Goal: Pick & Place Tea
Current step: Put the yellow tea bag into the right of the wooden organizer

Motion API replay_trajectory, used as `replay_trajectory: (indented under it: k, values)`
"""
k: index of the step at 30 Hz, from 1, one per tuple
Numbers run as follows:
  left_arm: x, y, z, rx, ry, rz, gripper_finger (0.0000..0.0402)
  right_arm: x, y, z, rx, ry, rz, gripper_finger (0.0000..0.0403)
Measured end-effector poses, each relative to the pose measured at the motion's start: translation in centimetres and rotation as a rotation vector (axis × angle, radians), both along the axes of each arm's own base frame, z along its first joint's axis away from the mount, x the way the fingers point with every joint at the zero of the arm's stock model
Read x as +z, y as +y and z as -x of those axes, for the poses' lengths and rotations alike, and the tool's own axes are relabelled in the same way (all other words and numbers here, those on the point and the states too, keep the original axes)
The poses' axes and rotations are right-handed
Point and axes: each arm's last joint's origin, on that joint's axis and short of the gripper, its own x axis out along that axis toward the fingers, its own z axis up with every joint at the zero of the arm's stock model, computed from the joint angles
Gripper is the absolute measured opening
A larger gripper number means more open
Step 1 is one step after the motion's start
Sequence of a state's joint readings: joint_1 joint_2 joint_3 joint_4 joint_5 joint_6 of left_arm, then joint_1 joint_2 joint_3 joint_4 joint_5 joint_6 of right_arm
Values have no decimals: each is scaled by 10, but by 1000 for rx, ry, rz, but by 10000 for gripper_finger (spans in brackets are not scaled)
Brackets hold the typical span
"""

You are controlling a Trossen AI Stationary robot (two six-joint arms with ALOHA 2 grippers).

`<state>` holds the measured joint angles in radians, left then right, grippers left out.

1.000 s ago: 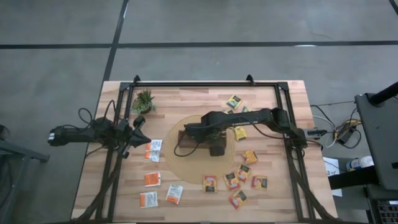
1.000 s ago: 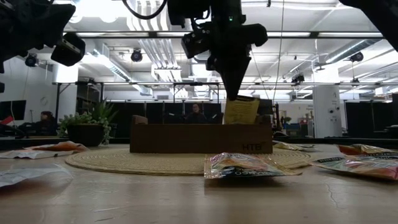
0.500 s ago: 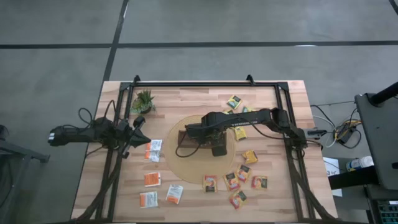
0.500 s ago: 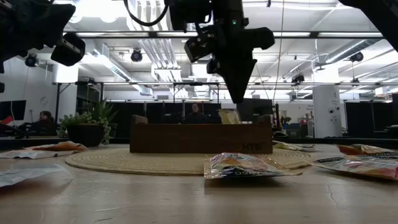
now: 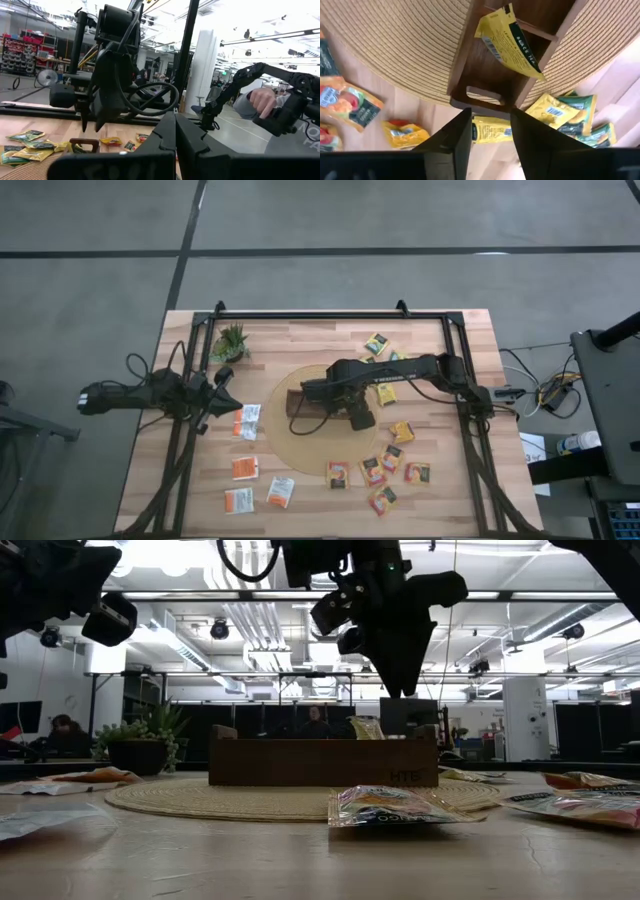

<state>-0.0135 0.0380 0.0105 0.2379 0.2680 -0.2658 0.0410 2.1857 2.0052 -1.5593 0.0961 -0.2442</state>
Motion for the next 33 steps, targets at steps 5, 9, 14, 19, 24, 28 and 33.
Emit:
replay_trajectory:
  k: [5,9,14,19,24,28,33]
  values:
    - [0,0,0,0,0,0,0,-1,0,-5,123,-44,-19,136]
    - [0,0,0,0,0,0,0,-1,-2,-10,187,-85,-22,135]
    - [0,0,0,0,0,0,0,-2,-8,-15,211,-126,-18,137]
    - [0,0,0,0,0,0,0,-10,-17,-16,213,-138,-25,137]
    - [0,0,0,0,-1,0,0,-23,-26,-14,183,-125,-77,128]
    - [0,0,0,0,-1,0,0,-31,-31,-12,135,-111,-94,108]
    - [0,0,0,0,-1,0,0,-38,-33,-9,36,-96,-85,54]
